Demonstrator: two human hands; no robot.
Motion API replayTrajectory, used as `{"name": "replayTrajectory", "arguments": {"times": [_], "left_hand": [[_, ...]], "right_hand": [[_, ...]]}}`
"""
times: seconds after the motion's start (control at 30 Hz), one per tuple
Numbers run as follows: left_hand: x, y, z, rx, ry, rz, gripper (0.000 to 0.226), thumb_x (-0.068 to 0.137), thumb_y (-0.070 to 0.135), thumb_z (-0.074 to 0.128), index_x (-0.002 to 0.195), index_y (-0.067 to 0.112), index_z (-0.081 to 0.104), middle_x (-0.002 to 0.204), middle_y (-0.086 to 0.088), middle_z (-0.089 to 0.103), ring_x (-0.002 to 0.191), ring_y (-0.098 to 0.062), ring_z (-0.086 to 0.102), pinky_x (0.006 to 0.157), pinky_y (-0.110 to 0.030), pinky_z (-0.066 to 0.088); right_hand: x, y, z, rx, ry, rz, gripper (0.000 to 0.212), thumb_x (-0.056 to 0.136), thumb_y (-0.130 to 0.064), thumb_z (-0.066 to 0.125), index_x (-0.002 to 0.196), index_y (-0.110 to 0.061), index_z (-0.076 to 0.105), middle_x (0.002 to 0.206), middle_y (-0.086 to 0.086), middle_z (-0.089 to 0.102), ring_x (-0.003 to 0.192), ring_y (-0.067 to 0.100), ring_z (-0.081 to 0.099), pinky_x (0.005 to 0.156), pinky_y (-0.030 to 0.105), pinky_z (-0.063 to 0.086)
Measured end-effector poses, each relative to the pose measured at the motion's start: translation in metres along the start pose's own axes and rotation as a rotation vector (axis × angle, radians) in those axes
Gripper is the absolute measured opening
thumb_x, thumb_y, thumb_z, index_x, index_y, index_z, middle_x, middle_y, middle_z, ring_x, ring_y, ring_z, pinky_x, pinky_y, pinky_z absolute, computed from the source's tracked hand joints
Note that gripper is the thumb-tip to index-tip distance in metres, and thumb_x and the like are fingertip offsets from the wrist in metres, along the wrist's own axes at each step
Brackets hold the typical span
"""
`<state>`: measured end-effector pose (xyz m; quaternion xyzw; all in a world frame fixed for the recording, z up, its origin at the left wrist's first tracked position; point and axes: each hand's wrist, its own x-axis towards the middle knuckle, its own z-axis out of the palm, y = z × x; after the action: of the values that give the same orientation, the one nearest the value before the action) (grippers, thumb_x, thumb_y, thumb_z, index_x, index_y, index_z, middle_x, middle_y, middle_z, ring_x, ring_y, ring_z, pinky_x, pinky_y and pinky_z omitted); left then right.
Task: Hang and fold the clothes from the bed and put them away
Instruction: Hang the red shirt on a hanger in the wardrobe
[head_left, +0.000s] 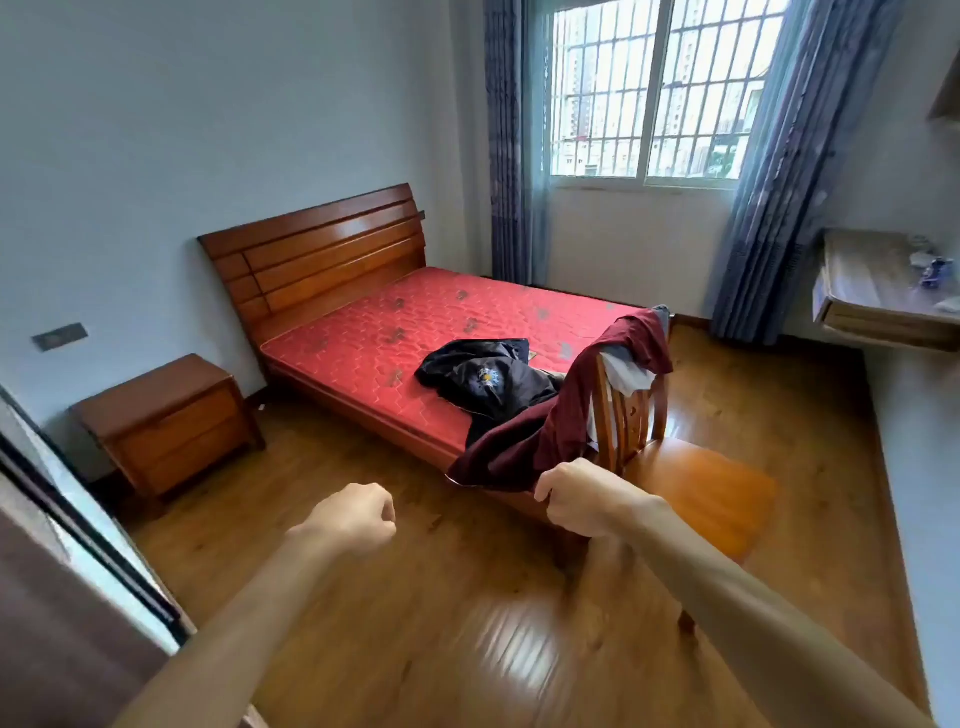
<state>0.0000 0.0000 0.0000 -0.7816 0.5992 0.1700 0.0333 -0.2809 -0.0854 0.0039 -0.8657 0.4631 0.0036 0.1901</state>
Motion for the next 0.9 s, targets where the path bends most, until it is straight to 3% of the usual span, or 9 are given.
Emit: {"name": "replayTrajectory", "arguments": {"times": [0.2, 0.5, 0.9], "left_hand": [[0.075, 0.025, -0.011, 0.15, 0.044, -0.025, 0.021, 0.089, 0.023, 0.05, 0.103, 0.026, 0.066, 0.106, 0.003, 0.068, 0.094, -0.017, 0.065, 0.084, -0.033, 0.057], [0.159, 0.044, -0.019, 0.259, 0.035, 0.048, 0.025, 0.089, 0.022, 0.048, 0.106, 0.022, 0.066, 0.109, -0.001, 0.069, 0.099, -0.022, 0.066, 0.083, -0.033, 0.052], [0.303, -0.018, -0.043, 0.332, 0.016, 0.159, 0.025, 0.093, 0.021, 0.048, 0.112, 0.014, 0.062, 0.114, -0.008, 0.066, 0.104, -0.029, 0.065, 0.084, -0.036, 0.049]], "right_hand": [[0.06, 0.043, -0.011, -0.097, -0.082, 0.038, 0.036, 0.098, -0.009, 0.051, 0.131, -0.015, 0.061, 0.122, 0.008, 0.064, 0.106, 0.026, 0.065, 0.087, 0.031, 0.058], [0.142, 0.067, -0.013, -0.192, -0.151, 0.029, 0.032, 0.095, -0.007, 0.049, 0.123, -0.009, 0.064, 0.113, 0.011, 0.066, 0.101, 0.031, 0.065, 0.086, 0.039, 0.058], [0.293, 0.052, -0.015, -0.199, -0.176, 0.106, 0.034, 0.093, -0.012, 0.051, 0.125, -0.014, 0.065, 0.117, 0.009, 0.066, 0.105, 0.031, 0.064, 0.089, 0.04, 0.056]]}}
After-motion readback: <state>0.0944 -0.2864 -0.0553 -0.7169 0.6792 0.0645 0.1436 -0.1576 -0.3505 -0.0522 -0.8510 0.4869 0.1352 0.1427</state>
